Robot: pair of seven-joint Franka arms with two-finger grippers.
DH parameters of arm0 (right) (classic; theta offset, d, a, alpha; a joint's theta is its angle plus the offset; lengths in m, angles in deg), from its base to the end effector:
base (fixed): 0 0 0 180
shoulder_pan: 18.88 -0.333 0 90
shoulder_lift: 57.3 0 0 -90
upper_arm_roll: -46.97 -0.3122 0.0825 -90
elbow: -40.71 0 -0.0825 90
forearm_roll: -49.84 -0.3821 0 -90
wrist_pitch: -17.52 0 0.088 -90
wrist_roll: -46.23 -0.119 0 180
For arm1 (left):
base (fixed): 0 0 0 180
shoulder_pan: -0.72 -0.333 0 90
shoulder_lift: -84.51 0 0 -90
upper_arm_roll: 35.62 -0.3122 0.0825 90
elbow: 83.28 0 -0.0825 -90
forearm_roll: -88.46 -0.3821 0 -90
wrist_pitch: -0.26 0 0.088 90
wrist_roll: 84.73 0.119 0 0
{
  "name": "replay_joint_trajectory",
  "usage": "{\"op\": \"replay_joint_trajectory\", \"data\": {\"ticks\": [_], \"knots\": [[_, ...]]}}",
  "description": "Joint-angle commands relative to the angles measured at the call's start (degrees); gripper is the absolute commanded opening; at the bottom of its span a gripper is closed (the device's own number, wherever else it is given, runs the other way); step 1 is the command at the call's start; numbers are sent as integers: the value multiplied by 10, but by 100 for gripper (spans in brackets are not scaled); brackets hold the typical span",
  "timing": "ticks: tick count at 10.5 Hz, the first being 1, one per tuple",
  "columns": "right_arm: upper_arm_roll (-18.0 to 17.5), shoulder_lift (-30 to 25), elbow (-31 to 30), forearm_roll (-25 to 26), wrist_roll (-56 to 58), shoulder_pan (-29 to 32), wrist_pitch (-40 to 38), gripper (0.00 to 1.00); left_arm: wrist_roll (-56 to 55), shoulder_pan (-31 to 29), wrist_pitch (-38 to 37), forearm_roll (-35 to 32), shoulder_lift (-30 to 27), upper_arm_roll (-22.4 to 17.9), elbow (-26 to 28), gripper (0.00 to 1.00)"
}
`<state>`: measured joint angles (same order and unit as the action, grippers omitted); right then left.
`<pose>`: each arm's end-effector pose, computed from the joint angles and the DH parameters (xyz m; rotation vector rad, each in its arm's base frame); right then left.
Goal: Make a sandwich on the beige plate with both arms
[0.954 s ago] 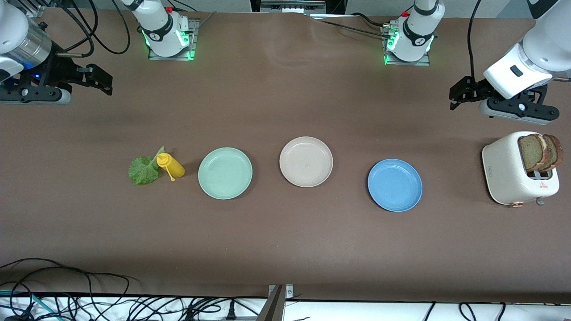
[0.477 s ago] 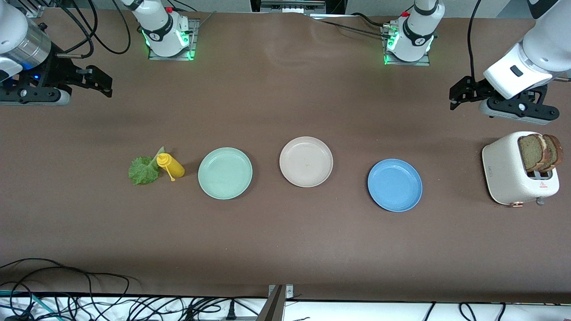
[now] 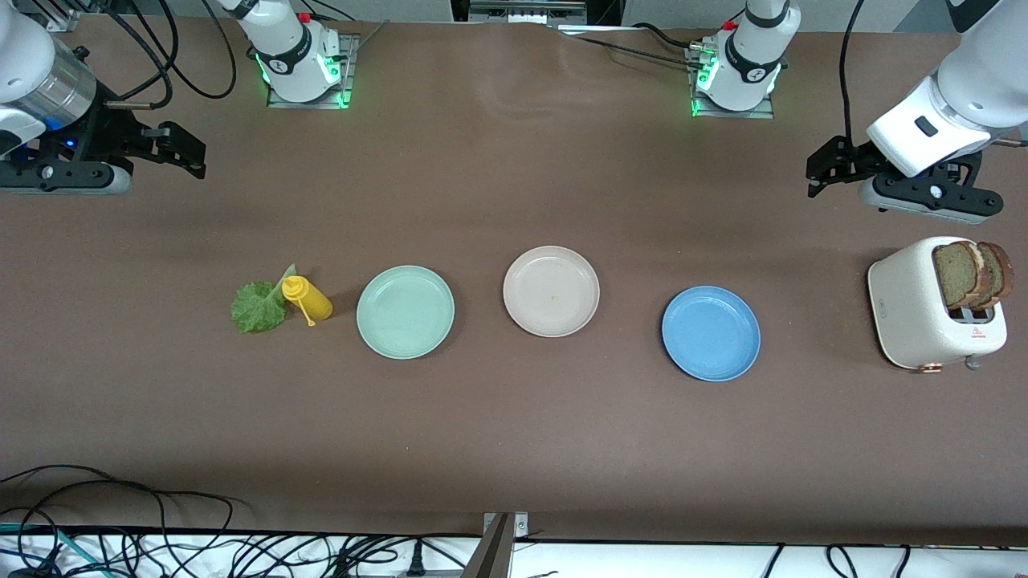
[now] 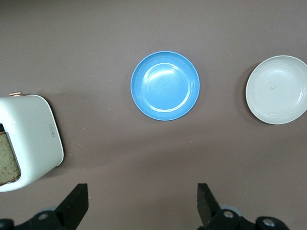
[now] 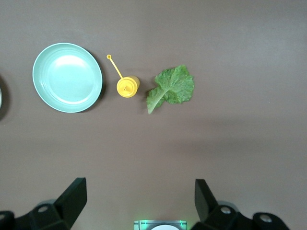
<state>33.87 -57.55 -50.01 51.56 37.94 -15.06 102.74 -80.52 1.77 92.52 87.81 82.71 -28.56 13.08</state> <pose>0.5342 0.0837 0.5984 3.0940 0.0249 -0.1330 0.5379 -0.0763 0.5769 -3.1063 0.3361 0.0623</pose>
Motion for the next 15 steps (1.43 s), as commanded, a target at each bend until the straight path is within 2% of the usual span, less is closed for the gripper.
{"op": "replay_joint_trajectory", "data": {"ticks": [1, 15], "knots": [[2, 1, 1, -11, 6, 5, 1, 100, 7, 0, -9, 0, -2, 3, -7, 100], [4, 14, -2, -4, -2, 8, 6, 100, 5, 3, -9, 1, 4, 1, -20, 100]]}}
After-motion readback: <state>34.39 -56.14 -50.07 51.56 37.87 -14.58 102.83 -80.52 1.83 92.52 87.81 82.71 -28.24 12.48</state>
